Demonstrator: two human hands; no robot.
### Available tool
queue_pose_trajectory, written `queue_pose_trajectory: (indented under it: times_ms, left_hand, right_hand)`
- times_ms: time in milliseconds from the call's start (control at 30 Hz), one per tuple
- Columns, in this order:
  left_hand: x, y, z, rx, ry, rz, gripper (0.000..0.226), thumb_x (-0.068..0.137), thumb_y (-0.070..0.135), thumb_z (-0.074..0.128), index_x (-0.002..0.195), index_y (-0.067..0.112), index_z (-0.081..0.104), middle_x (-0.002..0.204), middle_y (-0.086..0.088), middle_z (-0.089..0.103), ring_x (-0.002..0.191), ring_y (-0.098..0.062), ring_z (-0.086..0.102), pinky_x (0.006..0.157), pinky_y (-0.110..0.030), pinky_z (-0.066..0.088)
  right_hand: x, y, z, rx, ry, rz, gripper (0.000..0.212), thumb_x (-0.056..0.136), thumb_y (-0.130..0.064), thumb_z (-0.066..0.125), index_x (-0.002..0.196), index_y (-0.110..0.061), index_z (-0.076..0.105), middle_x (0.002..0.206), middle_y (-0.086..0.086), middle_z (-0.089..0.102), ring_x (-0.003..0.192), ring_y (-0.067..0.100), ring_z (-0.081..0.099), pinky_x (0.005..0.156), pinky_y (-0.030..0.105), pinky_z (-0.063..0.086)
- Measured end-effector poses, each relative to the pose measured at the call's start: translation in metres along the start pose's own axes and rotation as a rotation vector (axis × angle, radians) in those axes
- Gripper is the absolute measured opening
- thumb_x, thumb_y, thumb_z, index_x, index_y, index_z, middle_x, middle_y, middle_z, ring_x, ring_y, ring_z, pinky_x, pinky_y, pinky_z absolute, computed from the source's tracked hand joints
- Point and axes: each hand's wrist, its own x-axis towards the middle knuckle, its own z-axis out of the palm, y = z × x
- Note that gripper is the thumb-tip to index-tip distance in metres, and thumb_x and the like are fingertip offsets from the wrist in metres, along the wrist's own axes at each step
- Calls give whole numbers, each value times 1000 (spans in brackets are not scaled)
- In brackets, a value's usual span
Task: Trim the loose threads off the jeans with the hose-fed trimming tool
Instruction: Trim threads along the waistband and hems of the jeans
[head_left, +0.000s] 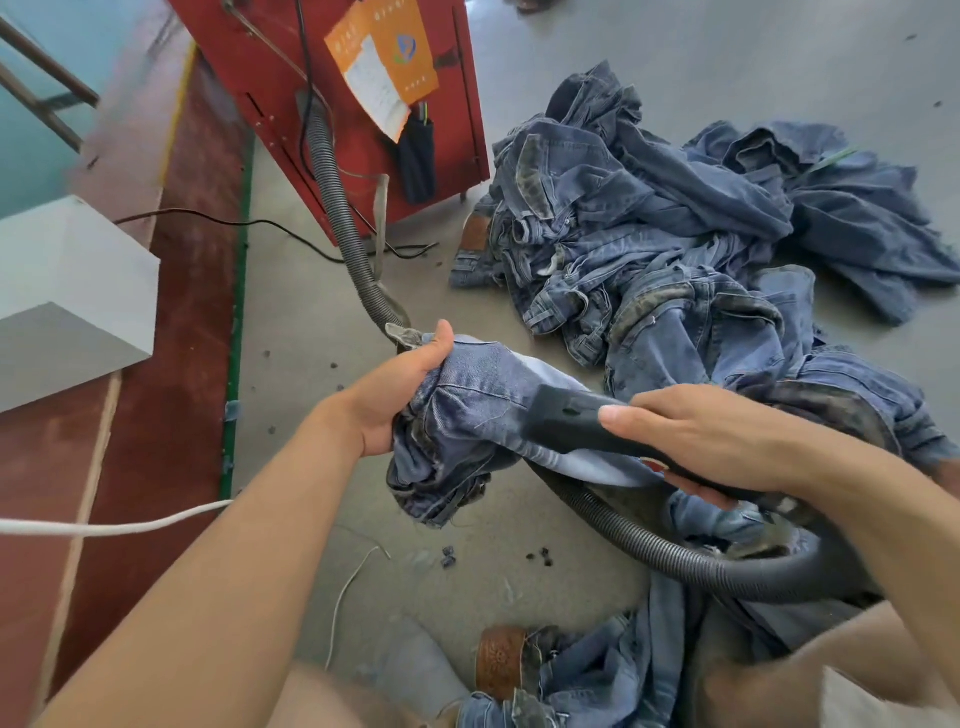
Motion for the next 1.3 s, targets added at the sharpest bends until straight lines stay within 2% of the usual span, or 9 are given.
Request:
queue_pose_trajectory:
  times_ms: [167, 333, 467, 733, 800, 900, 967, 1067, 1300]
  left_hand:
    - [-6, 3, -3, 59, -6, -35, 67, 94, 74, 47, 129, 22, 71, 137, -16, 66, 124, -37, 65, 96, -46, 58]
    - [-9, 3, -7, 82, 13, -33, 69, 92, 74, 51, 130, 20, 71, 136, -14, 67, 125, -33, 65, 95, -41, 58]
    - [-7, 3, -8, 110, 41, -21, 71, 89, 76, 53, 128, 21, 72, 135, -14, 67, 124, -35, 65, 106, -47, 51]
    - [-15, 9, -15, 98, 19, 7, 89, 85, 85, 48, 133, 13, 68, 136, -17, 66, 126, -35, 64, 104, -46, 54]
    - [-22, 14, -28, 21, 77, 54, 83, 93, 75, 50, 138, 7, 62, 138, -17, 64, 127, -35, 62, 110, -46, 46]
    - [-34, 18, -48, -188, 77, 191, 29, 92, 27, 58, 113, 8, 66, 108, -9, 59, 97, -30, 56, 97, -36, 46]
    - [-37, 18, -50, -235, -26, 252, 32, 89, 11, 54, 118, 4, 66, 111, -14, 66, 102, -32, 63, 91, -40, 54]
    - [-35, 16, -35, -50, -64, 226, 54, 93, 1, 54, 147, 2, 48, 142, -27, 57, 130, -44, 57, 101, -56, 53]
    - [-11, 15, -2, -222, 231, 235, 30, 101, 7, 56, 128, -2, 66, 120, -20, 72, 103, -30, 73, 83, -39, 63]
  right_hand:
    - [25, -21, 11, 88, -24, -215, 65, 101, -70, 42, 87, -8, 55, 62, 21, 65, 41, 22, 54, 46, 21, 43]
    - [20, -8, 0, 298, -10, -175, 69, 94, -78, 45, 83, -12, 59, 59, 10, 59, 44, 23, 51, 46, 25, 43]
    - [14, 3, -5, 170, -11, -33, 60, 95, -78, 43, 81, -26, 67, 58, 4, 59, 44, 20, 52, 43, 27, 44]
    - [18, -27, 19, 312, 8, -250, 70, 98, -77, 40, 75, -13, 57, 57, 14, 62, 43, 26, 54, 51, 37, 48]
    - [19, -23, 12, 457, 95, -147, 78, 90, -84, 45, 79, -8, 61, 61, 12, 62, 47, 27, 53, 47, 36, 47]
    - [15, -11, -2, 499, 161, 4, 81, 78, -91, 50, 76, -11, 63, 63, 14, 60, 49, 29, 52, 46, 35, 47]
    - [9, -3, -4, 449, 153, 27, 92, 73, -96, 50, 84, -6, 63, 65, 18, 62, 49, 31, 53, 47, 35, 48]
    - [0, 0, 2, 359, 110, -25, 87, 80, -94, 47, 83, -8, 59, 66, 24, 62, 46, 31, 53, 45, 33, 46]
    - [-11, -5, 12, 387, 80, -52, 77, 88, -84, 45, 82, -8, 58, 64, 24, 60, 45, 29, 52, 42, 30, 45]
